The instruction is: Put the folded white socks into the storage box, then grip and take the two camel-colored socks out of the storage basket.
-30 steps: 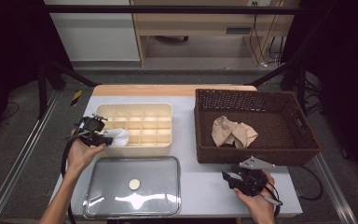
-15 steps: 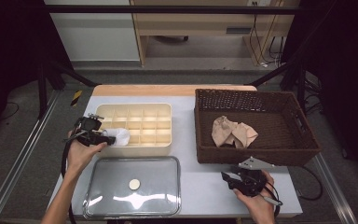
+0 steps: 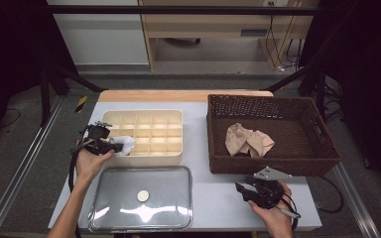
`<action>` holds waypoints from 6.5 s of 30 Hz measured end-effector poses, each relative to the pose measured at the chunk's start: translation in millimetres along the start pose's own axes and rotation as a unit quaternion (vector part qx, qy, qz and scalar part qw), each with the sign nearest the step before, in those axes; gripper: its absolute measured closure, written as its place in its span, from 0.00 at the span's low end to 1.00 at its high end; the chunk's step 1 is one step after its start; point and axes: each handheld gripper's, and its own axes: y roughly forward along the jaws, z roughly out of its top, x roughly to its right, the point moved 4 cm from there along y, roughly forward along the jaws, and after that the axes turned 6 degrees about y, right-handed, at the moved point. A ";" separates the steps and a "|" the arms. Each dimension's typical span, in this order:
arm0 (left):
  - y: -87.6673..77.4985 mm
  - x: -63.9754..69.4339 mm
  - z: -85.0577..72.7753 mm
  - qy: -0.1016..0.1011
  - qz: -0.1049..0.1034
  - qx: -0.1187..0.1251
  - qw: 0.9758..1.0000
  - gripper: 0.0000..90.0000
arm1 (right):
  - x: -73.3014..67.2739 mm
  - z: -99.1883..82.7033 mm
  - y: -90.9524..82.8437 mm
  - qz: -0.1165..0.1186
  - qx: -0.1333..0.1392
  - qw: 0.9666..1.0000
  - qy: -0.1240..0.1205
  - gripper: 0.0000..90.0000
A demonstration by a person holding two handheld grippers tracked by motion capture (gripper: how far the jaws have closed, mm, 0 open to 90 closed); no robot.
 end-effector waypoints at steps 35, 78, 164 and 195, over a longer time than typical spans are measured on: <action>9.9 11.0 -0.8 0.037 0.002 -0.037 0.999 0.65 | -4.1 0.6 3.3 0.007 -0.004 1.000 -0.008 0.60; -3.4 21.3 2.2 0.068 0.010 -0.020 0.997 0.89 | -5.8 0.5 3.5 0.009 -0.004 1.000 -0.011 0.61; -50.2 49.5 -106.1 0.017 0.024 0.184 0.982 0.57 | -21.0 74.8 -28.5 0.009 0.112 0.994 -0.001 0.58; -38.4 49.6 -104.6 0.000 0.018 0.152 0.988 0.52 | 19.3 170.5 14.2 -0.051 0.119 0.991 0.019 0.62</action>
